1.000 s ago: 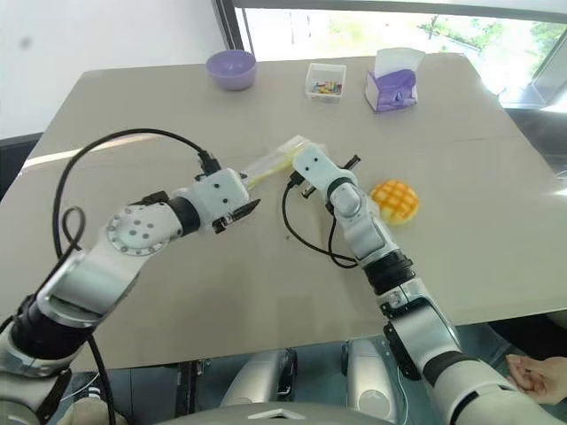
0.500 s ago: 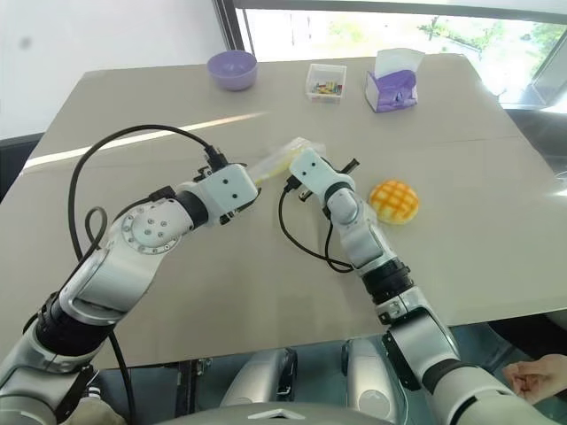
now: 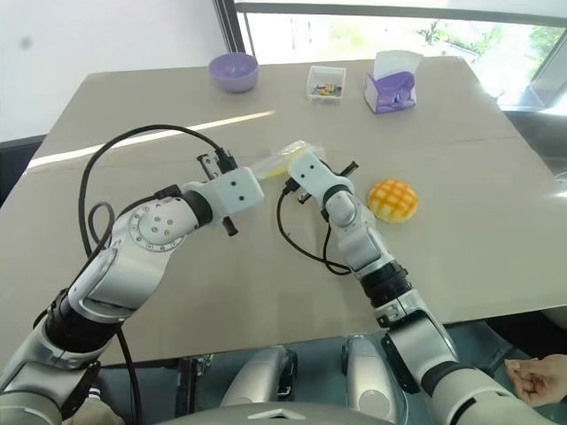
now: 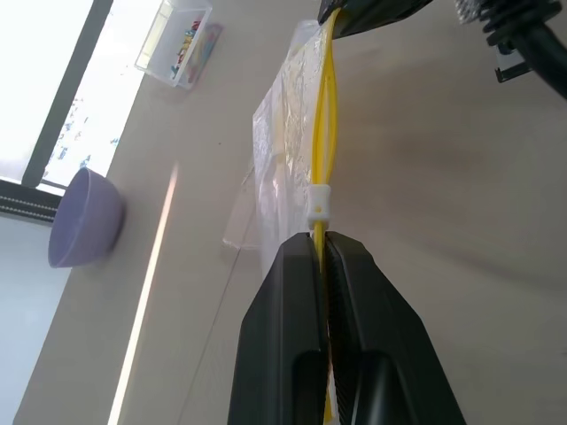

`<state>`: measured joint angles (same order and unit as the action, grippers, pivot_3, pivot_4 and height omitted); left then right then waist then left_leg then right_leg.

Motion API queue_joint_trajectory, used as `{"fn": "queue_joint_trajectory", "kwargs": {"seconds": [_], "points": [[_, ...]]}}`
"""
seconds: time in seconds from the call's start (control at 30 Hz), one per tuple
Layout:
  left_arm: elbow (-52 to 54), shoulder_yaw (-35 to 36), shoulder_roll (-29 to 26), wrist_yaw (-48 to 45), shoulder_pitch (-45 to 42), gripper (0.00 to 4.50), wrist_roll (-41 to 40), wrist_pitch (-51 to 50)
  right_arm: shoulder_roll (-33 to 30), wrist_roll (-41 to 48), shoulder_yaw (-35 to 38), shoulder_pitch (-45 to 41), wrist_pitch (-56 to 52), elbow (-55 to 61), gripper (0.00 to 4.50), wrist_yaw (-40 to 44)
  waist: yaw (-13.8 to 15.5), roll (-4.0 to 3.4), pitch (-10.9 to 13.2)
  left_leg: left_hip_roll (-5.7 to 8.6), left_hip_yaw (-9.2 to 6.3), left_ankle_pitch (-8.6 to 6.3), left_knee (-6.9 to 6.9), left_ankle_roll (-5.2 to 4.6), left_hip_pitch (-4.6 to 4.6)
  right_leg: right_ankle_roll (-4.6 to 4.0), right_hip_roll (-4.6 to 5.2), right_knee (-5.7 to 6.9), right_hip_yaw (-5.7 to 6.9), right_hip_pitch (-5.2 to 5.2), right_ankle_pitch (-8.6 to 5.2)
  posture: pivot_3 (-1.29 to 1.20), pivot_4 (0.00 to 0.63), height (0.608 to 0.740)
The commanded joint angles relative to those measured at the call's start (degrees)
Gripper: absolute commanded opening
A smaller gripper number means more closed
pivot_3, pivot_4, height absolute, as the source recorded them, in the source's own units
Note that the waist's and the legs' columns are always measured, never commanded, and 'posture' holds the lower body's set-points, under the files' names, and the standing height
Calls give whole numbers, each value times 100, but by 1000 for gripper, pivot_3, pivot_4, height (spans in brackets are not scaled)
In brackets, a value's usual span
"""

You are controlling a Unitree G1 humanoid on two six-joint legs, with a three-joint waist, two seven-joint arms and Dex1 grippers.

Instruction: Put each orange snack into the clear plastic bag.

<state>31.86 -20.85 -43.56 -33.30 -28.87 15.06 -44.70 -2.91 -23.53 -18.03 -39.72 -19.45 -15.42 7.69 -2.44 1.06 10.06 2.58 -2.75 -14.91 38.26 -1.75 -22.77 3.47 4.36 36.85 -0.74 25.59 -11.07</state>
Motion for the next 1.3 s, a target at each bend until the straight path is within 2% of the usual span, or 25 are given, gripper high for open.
{"fn": "queue_joint_trajectory", "kwargs": {"seconds": [0.03,0.1,0.23,0.47,0.53,0.57,0.6,0.67,0.7,0.77,0.8,0.87,0.97,1.03,1.07,1.13,1.23,1.3], "points": [[123,83,-31,-70,-28,717,167,-7,-4,16,26,0,85,267,0,-27,1,0,0,0,0,0,3,0,0,0,0,2,0,-1,0,0,150,740],[117,104,-20,-83,-6,1483,204,2,-21,14,14,6,120,266,0,-16,2,0,0,-1,-1,0,6,0,0,0,0,7,0,-2,0,0,150,740],[122,72,-57,-149,6,3388,285,52,-40,0,7,15,132,269,0,-23,0,0,0,-1,-1,0,6,0,0,0,0,8,-1,-1,0,0,150,740],[149,30,29,-260,49,3388,325,53,-34,7,10,17,122,283,0,-32,1,0,0,-2,-1,0,6,0,0,0,0,8,-1,-1,0,0,150,740],[130,36,46,-294,59,2879,310,69,-33,10,13,14,122,281,0,-32,1,0,0,-2,-1,0,6,0,0,0,0,8,-1,-1,0,0,150,740],[122,40,54,-307,62,2801,310,85,-33,14,15,12,125,277,0,-31,1,0,0,-2,-1,0,6,0,0,0,0,8,-1,-1,0,0,150,740],[116,46,60,-318,64,2229,309,95,-31,17,18,9,126,273,0,-30,1,0,0,-2,-1,0,6,0,0,0,0,8,-1,-1,0,0,150,740],[93,54,67,-329,75,1629,315,125,-29,29,24,6,133,269,0,-26,1,0,0,-2,-1,0,6,0,0,0,0,8,-1,-1,0,0,150,740],[73,60,68,-329,83,1070,318,143,-27,39,29,5,139,266,0,-22,1,0,0,-2,-1,0,6,0,0,0,0,8,-1,-1,0,0,150,740],[1,77,43,-298,97,644,352,244,-65,118,25,0,318,225,0,73,1,0,0,-3,-1,0,6,0,0,0,0,8,-1,-1,0,0,150,740],[-40,88,30,-277,103,87,373,299,-94,163,11,4,421,204,0,146,1,0,0,-3,-1,0,6,0,1,0,0,8,-1,-1,0,0,150,740],[-147,111,11,-229,119,37,445,448,-136,308,30,4,621,162,0,293,1,0,0,-2,-1,0,7,0,1,0,0,8,-1,-1,0,0,150,740],[-303,147,-41,-182,188,37,546,712,-245,829,37,-16,859,148,0,1114,-1,0,0,-3,-1,0,6,0,1,0,0,7,-1,-2,1,0,150,740],[-482,227,-95,-121,262,37,585,1016,-300,908,90,-13,801,221,0,1212,2,0,0,-3,-1,0,7,-1,1,0,0,7,0,-2,0,0,150,740],[-642,298,-127,-33,295,0,604,1259,-333,891,102,-19,796,228,458,1192,2,0,0,-4,-1,0,6,-1,1,0,0,7,0,-2,1,0,150,740],[-971,474,-150,88,333,0,512,1836,-418,861,88,-12,819,239,843,1208,5,0,0,-7,-1,0,6,-1,1,0,1,8,0,-1,1,0,150,740],[-1487,803,-120,291,322,0,324,2695,-677,784,108,97,919,359,2224,1249,11,0,0,-9,-2,0,7,-1,1,-1,2,8,1,-1,1,0,150,740],[-1845,968,-175,298,259,0,218,3227,-1004,738,76,221,1080,514,2224,1425,43,0,0,-8,-4,0,7,-1,0,-1,6,6,3,-1,1,0,150,740]]}}
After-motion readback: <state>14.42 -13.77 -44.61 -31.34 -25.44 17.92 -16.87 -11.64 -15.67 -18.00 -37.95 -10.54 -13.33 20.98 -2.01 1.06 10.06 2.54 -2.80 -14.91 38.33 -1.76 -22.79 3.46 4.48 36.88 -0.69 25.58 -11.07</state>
